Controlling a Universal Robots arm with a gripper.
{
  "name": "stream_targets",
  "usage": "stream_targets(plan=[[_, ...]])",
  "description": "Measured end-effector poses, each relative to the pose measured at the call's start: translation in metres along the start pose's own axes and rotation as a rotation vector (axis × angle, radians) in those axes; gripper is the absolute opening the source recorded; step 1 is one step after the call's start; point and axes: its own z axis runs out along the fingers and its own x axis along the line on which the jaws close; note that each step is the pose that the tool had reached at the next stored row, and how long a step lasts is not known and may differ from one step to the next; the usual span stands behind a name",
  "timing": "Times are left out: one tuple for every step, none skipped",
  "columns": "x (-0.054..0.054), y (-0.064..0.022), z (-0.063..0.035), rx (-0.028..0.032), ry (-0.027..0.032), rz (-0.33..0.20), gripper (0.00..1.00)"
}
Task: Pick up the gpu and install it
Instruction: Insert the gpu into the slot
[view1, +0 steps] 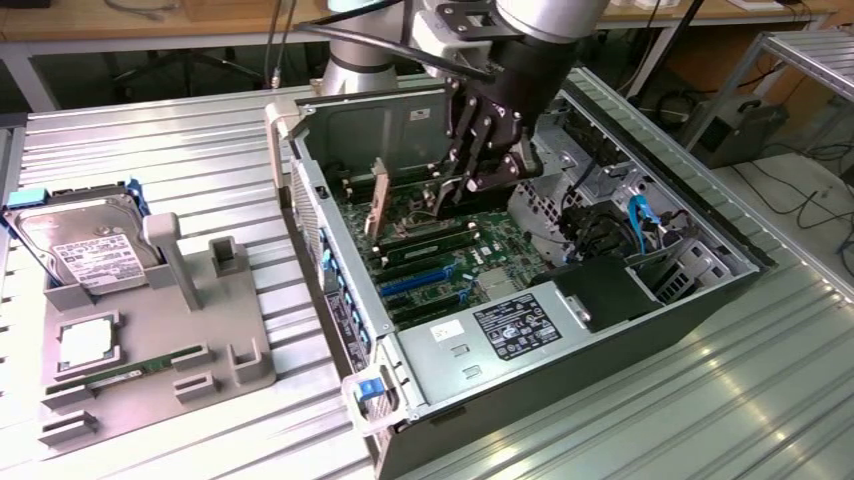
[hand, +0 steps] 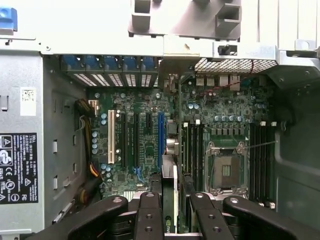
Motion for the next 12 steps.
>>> stream_targets(plan=[[0.000, -0.0001, 0.0018, 0.0000, 0.0000, 0.000, 0.26], [0.000, -0.0001, 0.0034, 0.0000, 0.0002, 0.000, 0.26], [0.002, -0.0011, 0.0199, 0.0000, 0.0000, 0.000, 0.26], [0.002, -0.0014, 0.0243, 0.0000, 0.0001, 0.000, 0.26], [0.003, -0.0019, 0.0346, 0.0001, 0.0000, 0.000, 0.26], [0.006, -0.0022, 0.0500, 0.0000, 0.0000, 0.000, 0.26], [0.007, 0.0001, 0.0592, 0.0000, 0.0001, 0.000, 0.26], [0.007, 0.0015, 0.0619, 0.0000, 0.0001, 0.000, 0.26], [0.008, 0.0059, 0.0715, 0.0000, 0.0001, 0.000, 0.26], [0.009, 0.0068, 0.0791, -0.0001, 0.0002, -0.001, 0.26], [0.009, 0.0072, 0.0840, -0.0007, 0.0006, -0.007, 0.26], [0.010, 0.0076, 0.0961, -0.0008, 0.0006, -0.010, 0.26]])
